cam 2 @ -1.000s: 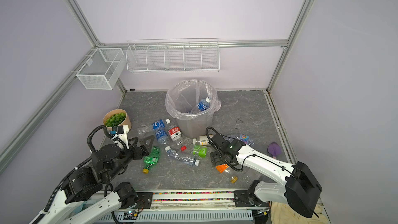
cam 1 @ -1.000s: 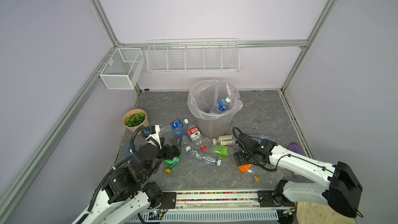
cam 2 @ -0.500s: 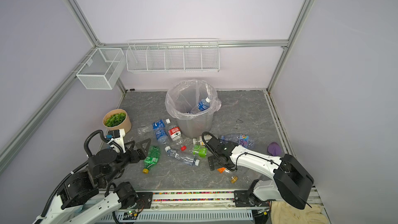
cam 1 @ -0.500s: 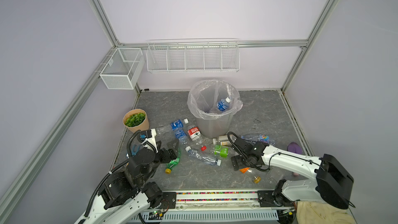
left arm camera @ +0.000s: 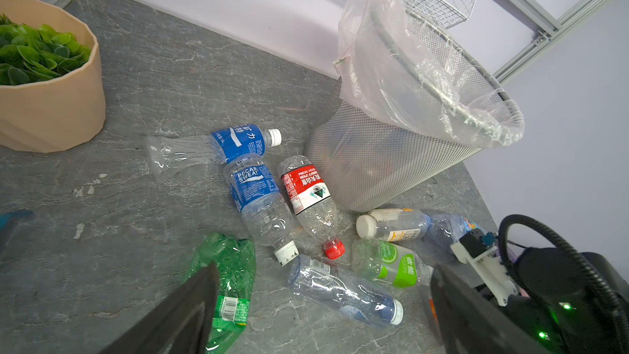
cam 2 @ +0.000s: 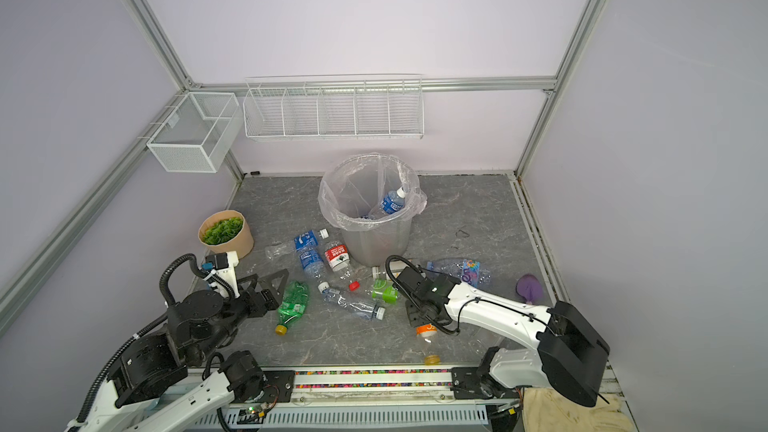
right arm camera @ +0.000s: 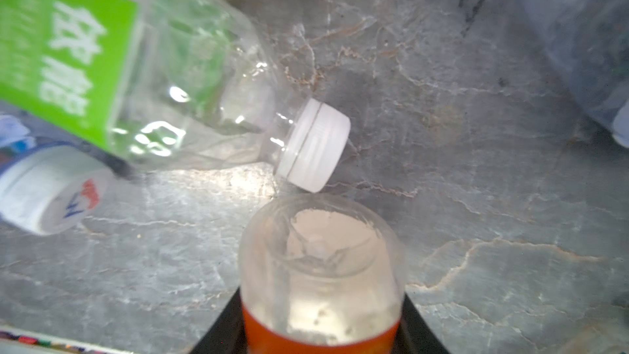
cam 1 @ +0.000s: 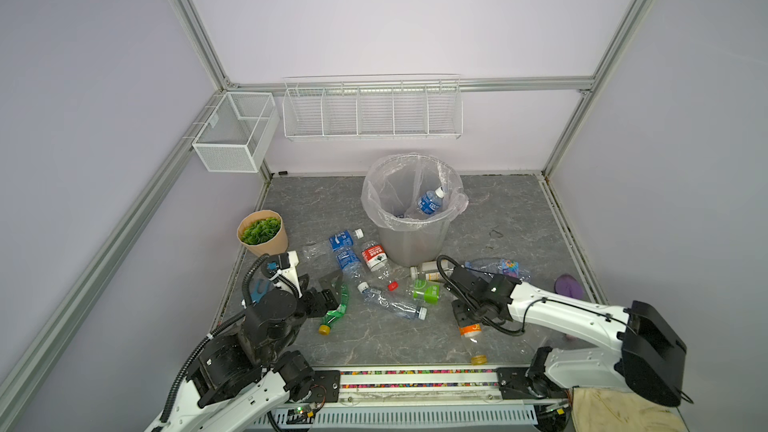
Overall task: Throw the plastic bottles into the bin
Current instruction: 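Close the right gripper on the orange NFC bottle, then lift the orange NFC bottle upright with the right gripper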
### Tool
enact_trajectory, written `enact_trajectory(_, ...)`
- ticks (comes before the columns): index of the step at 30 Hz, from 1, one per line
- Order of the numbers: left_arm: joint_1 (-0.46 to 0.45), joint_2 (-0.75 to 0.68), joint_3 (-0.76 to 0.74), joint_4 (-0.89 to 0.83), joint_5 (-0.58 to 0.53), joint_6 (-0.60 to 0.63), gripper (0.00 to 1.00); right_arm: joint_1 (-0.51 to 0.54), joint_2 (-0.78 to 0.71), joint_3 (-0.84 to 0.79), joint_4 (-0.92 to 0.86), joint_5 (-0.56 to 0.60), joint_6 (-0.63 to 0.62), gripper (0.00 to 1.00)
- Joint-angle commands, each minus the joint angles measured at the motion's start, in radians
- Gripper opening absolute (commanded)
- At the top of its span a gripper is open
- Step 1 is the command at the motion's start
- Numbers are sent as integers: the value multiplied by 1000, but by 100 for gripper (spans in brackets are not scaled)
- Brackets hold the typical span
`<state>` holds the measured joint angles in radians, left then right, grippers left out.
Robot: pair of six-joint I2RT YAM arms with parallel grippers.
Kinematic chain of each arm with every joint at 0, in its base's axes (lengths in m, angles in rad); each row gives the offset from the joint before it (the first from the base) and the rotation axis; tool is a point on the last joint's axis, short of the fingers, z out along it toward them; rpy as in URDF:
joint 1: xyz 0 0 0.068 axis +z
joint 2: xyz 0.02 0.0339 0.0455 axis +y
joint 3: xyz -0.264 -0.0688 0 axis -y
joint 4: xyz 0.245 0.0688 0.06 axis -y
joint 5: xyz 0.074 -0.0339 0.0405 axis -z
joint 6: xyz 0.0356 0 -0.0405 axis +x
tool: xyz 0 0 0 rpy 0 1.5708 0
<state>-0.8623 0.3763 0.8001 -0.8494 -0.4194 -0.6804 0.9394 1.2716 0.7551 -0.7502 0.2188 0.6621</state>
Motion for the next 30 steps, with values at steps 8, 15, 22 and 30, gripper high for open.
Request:
enact_trajectory(8,2,-8,-6,-27,-15,-15,96,11,-231,84,-114,79,1,39)
enact_trajectory(15,3,-5,-17,-13,-8,-20,96,10,-475,118,-87,104,-58,38)
enact_trajectory(22,3,19,-42,27,20,-36,96,10,-733,167,65,160,-144,39)
enact_trajectory(30,3,49,-51,61,45,-44,95,10,-784,243,191,246,-258,40)
